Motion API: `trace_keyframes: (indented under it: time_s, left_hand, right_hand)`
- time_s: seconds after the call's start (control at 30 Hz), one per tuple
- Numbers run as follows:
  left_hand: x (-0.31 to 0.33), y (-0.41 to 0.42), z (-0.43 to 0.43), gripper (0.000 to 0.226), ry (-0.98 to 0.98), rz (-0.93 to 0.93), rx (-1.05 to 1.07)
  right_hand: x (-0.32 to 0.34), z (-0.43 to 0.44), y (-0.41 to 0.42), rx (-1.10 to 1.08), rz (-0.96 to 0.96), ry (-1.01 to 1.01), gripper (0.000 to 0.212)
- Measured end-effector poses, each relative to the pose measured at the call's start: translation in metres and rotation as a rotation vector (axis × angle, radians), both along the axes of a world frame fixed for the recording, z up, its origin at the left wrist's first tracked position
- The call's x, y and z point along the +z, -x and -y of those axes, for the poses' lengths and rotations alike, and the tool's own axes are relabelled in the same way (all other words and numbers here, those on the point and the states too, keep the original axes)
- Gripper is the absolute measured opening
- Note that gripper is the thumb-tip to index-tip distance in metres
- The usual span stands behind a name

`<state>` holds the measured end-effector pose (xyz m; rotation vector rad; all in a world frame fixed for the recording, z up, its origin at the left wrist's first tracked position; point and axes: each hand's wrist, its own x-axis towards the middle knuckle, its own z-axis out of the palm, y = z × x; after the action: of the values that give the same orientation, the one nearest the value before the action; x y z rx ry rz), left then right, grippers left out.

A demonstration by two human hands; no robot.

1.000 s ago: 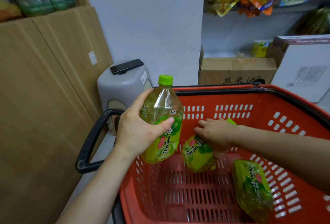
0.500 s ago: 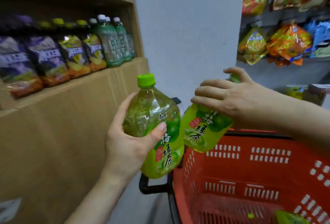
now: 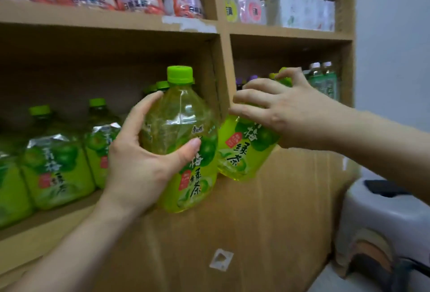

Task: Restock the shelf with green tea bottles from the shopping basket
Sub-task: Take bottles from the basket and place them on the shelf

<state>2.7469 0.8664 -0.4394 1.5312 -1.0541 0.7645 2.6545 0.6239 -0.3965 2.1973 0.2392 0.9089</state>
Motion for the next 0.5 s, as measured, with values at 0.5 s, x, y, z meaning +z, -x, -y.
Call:
trace_keyframes:
  time_s: [0.5]
  left_hand:
    - [-0.005, -0.093, -0.077, 0.080, -0.038, -0.261, 0.247]
  right_hand:
    - [0.030, -0.101, -0.124, -0.053, -0.319, 0.128, 0.093]
